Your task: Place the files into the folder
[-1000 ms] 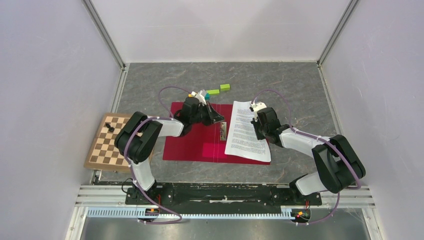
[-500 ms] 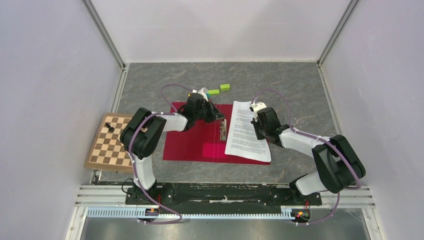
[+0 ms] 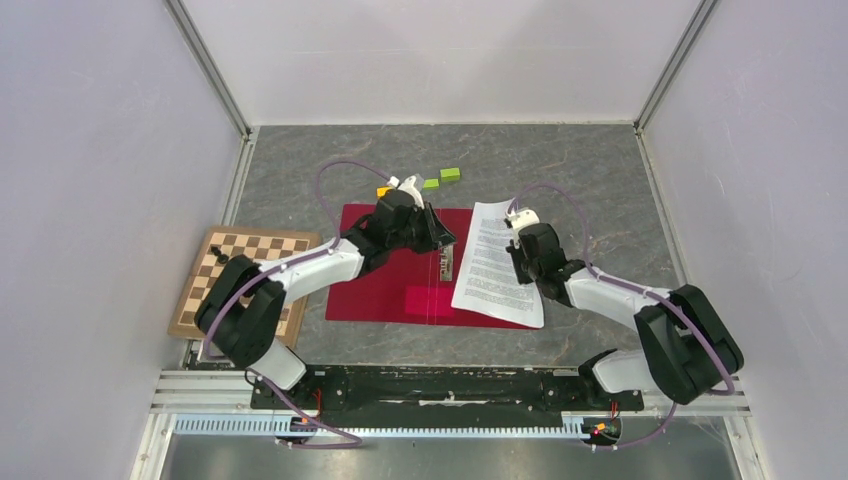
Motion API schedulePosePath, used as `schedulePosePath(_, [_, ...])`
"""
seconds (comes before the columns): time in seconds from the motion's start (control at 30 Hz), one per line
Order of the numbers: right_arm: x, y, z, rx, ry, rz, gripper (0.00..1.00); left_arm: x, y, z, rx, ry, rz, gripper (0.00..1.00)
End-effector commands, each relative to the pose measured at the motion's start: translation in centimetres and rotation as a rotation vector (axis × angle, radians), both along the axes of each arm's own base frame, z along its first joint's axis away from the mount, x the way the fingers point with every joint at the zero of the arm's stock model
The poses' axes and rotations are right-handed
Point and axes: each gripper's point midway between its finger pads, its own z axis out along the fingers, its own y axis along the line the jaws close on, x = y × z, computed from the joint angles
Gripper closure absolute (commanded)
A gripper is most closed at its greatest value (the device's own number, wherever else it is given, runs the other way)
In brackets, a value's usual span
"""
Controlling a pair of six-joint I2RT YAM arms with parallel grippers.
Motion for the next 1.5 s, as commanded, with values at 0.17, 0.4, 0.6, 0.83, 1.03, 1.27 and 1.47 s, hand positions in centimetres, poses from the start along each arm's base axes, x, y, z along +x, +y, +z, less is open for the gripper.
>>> schedulePosePath(0.17, [0.7, 1.9, 3.7, 0.039, -0.201, 0.046, 1.0, -4.3, 1.3, -2.6, 0.139, 0.008, -0.031, 0.77])
schedulePosePath(0.4, [0.3, 2.2, 5.1, 0.025, -0.284, 0.092, 1.0, -4.5, 5.2, -5.8, 0.228, 0.042, 0.152, 0.9])
schedulePosePath(0.6, [0.2, 2.7, 5.3, 0.03, -0.301, 0.107, 1.0, -4.4, 7.2, -8.7, 0.303, 0.084, 0.251, 0.98])
schedulePosePath(0.83, [0.2, 3.4, 4.9, 0.046, -0.295, 0.114, 1.0, -4.6, 7.4, -10.7, 0.324, 0.128, 0.273, 0.98])
schedulePosePath(1.03, [0.4, 3.8, 4.6, 0.05, -0.288, 0.117, 1.0, -4.6, 7.5, -11.2, 0.337, 0.135, 0.275, 0.98])
schedulePosePath(1.27, [0.7, 4.0, 3.8, 0.035, -0.259, 0.116, 1.0, -4.6, 7.5, -11.3, 0.34, 0.136, 0.271, 0.98])
schedulePosePath(1.47, [1.0, 4.5, 3.6, 0.024, -0.239, 0.14, 1.0, -4.7, 7.5, -11.4, 0.342, 0.136, 0.263, 0.98])
